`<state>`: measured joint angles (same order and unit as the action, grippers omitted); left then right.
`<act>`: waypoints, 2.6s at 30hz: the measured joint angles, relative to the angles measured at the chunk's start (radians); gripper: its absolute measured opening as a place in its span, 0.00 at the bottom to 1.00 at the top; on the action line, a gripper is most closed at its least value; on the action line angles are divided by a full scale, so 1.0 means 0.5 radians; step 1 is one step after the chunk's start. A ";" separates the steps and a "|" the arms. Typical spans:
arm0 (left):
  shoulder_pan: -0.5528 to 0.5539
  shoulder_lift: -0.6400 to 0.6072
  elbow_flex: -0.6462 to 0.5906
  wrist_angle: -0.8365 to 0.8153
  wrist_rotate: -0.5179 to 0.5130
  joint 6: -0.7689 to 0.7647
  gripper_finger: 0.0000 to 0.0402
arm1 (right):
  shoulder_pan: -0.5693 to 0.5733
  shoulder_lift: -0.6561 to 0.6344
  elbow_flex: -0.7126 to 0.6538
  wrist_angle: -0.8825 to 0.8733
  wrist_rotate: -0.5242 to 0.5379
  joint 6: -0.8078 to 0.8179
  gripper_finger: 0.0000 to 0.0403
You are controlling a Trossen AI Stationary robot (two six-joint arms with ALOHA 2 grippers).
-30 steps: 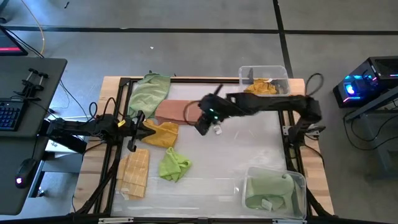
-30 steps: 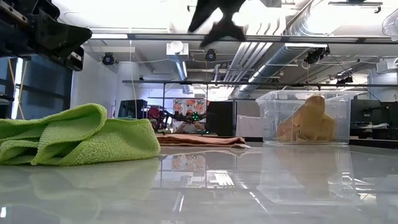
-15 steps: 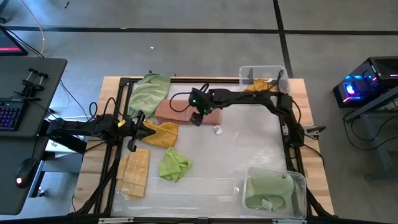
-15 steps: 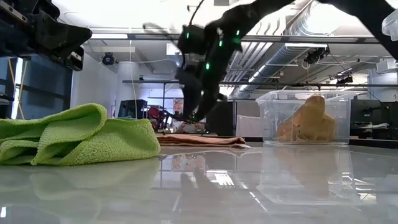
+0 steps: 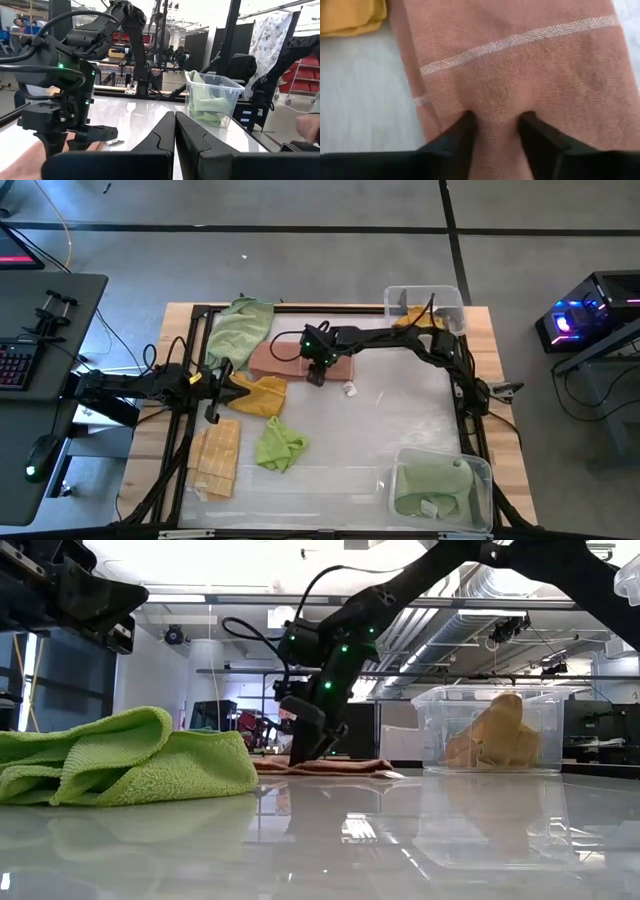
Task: Sort microfiber towel by color & place in baskets
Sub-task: Put the light orange towel into the top transparent bin
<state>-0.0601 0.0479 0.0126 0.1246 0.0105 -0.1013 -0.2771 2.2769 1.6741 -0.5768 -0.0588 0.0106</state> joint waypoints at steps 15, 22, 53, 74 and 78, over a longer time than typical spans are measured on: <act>0.002 0.000 0.000 0.004 -0.520 0.000 0.00 | -0.065 -0.530 -0.018 -0.270 -0.054 -0.179 0.06; 0.002 -0.001 0.000 0.016 -0.632 0.001 0.00 | -0.136 -1.124 -0.019 -0.328 0.150 -0.195 0.04; 0.002 -0.001 0.000 0.359 -1.160 0.263 0.00 | -1.001 -1.655 -0.014 -1.397 0.920 -0.928 0.05; 0.002 -0.001 0.000 0.360 -1.159 0.263 0.00 | -1.417 -0.840 -0.014 -1.672 0.679 -0.529 0.28; 0.002 -0.001 0.000 0.359 -1.159 0.263 0.00 | -1.442 -0.975 -0.014 -1.664 0.680 -0.471 0.34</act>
<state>-0.0593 0.0475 0.0128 0.3042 -0.5690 0.0303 -0.9981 1.7891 1.6669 -1.4085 0.2809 -0.2249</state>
